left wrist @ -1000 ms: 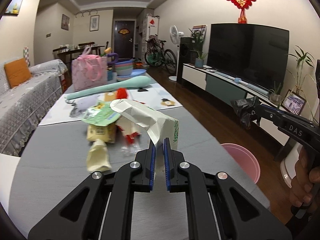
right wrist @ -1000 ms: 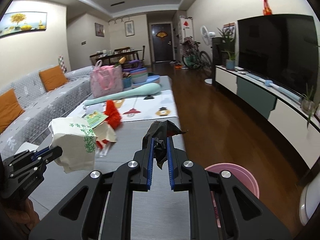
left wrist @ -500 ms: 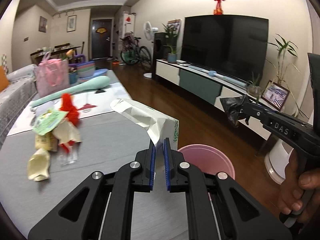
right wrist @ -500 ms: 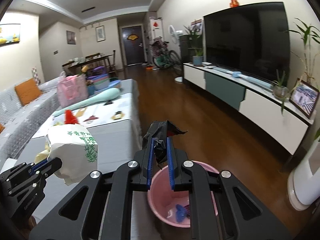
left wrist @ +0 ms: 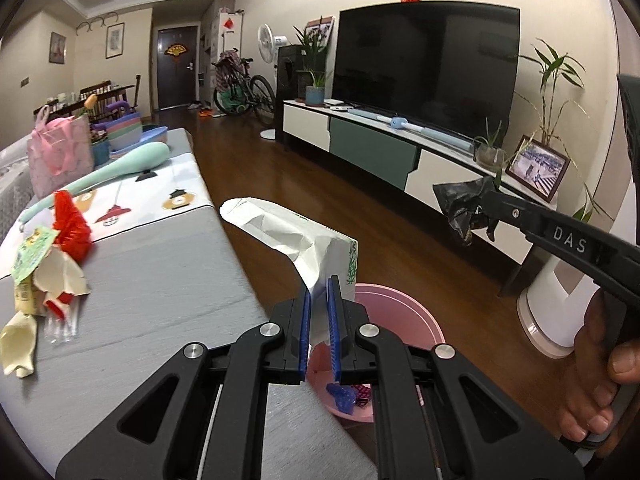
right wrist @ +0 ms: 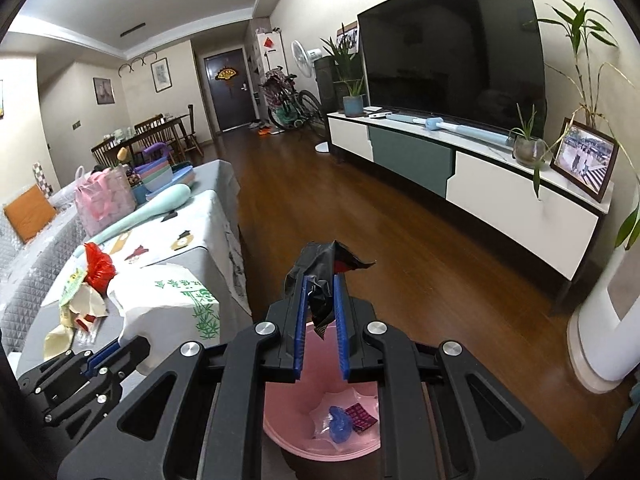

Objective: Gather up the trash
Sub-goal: 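Open the right tool then the left tool to drop both items into the bin, then move both open tools back over the trash on the table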

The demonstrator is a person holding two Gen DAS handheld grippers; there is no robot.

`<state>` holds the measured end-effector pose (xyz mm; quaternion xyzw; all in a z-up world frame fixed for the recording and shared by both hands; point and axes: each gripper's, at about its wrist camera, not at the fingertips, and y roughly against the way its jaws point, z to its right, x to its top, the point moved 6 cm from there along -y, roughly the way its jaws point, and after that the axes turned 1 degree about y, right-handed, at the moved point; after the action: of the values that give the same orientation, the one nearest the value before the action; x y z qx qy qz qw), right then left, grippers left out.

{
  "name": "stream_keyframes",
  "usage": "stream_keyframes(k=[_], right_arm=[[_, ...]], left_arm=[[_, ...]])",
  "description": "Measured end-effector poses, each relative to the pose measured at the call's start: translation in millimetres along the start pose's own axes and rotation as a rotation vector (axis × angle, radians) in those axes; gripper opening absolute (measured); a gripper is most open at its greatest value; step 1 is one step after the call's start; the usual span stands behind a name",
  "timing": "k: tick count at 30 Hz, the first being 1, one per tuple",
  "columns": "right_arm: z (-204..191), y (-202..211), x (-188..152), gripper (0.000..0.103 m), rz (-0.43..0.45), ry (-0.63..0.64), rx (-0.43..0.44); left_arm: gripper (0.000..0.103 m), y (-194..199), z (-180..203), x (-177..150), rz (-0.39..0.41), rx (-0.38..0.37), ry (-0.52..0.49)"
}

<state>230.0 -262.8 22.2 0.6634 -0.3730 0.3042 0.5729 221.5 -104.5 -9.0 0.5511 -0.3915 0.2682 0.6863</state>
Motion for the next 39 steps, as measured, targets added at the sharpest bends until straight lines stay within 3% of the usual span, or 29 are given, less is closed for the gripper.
stream_keyframes(k=[23, 24, 25, 26, 28, 39], right_arm=[[13.6, -37.6, -6.7, 0.017, -0.077, -0.026, -0.01], [14.1, -39.3, -7.2, 0.024, -0.083, -0.027, -0.015], [15.0, -40.8, -7.8, 0.035, -0.088, -0.033, -0.015], [15.2, -41.9, -8.0, 0.04, -0.089, -0.039, -0.012], [17.6, -43.5, -8.5, 0.046, -0.094, -0.051, -0.015], [5.9, -27.3, -1.0, 0.047, -0.04, -0.048, 0.003]], left_arm=[[0.011, -58.2, 26.6, -15.0, -0.149, -0.067, -0.05], [0.021, -61.7, 26.1, -16.7, -0.166, -0.056, -0.059], [0.04, -62.3, 22.8, -17.2, -0.167, -0.035, -0.055], [0.047, -61.5, 21.0, -17.0, -0.165, -0.038, -0.045], [0.048, -57.7, 16.5, -17.4, -0.16, -0.056, -0.024], [0.048, -13.4, -6.6, -14.4, -0.086, -0.052, -0.012]])
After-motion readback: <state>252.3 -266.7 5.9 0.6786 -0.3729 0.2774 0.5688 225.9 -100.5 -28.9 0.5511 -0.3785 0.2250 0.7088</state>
